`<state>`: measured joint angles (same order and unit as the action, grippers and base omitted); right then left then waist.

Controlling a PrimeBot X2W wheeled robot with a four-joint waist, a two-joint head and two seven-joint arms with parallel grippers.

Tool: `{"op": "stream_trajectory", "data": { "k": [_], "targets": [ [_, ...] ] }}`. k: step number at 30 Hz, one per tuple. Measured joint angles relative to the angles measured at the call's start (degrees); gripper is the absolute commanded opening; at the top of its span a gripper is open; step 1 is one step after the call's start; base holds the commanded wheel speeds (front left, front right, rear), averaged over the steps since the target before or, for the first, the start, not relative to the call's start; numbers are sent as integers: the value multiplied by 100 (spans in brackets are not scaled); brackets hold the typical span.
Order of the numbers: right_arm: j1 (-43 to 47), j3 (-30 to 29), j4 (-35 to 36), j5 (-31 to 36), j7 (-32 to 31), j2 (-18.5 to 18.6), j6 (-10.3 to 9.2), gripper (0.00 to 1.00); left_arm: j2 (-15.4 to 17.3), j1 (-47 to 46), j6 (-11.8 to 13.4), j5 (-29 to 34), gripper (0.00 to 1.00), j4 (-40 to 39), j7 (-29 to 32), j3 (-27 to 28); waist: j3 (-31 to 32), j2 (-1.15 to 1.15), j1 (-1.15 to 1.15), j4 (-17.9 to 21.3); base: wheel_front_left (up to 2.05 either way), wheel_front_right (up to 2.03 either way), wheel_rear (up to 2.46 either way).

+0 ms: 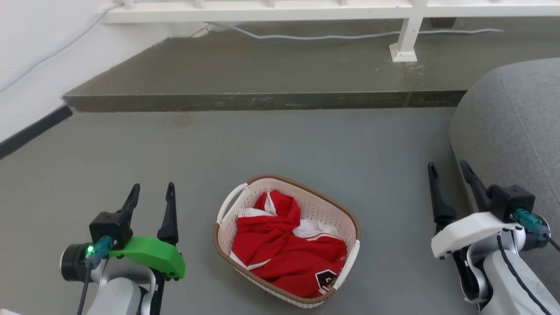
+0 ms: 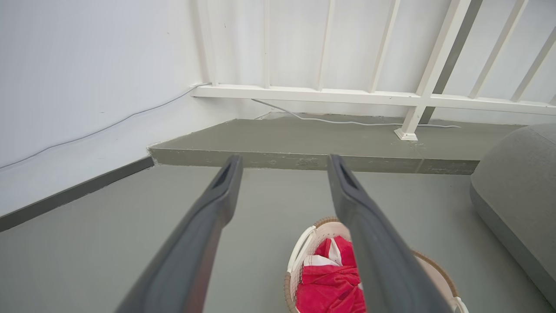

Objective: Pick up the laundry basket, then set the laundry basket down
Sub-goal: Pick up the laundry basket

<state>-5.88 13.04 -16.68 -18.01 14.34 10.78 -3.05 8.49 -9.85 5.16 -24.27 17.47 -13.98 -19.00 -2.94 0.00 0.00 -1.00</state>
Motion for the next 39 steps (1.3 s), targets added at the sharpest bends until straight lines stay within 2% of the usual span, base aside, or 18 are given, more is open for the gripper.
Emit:
{"op": "stream_trajectory", "data": {
  "k": [12, 18, 39],
  "targets": [
    [-386, -4, 341, 66, 0, -41, 64, 100, 35, -450, -20, 40, 100, -42, 254, -126, -650, 0, 0, 87, 0, 0, 0],
    [-647, -8, 513, 92, 1, -129, 101, 100, 78, -820, -121, 79, 100, 53, 420, -179, -1089, 0, 0, 175, 0, 0, 0],
    [-1201, 21, 713, 92, 8, -438, 203, 100, 160, -2437, -736, 186, 100, 882, 1482, -610, -2755, 0, 0, 698, 0, 0, 0]
  ]
}}
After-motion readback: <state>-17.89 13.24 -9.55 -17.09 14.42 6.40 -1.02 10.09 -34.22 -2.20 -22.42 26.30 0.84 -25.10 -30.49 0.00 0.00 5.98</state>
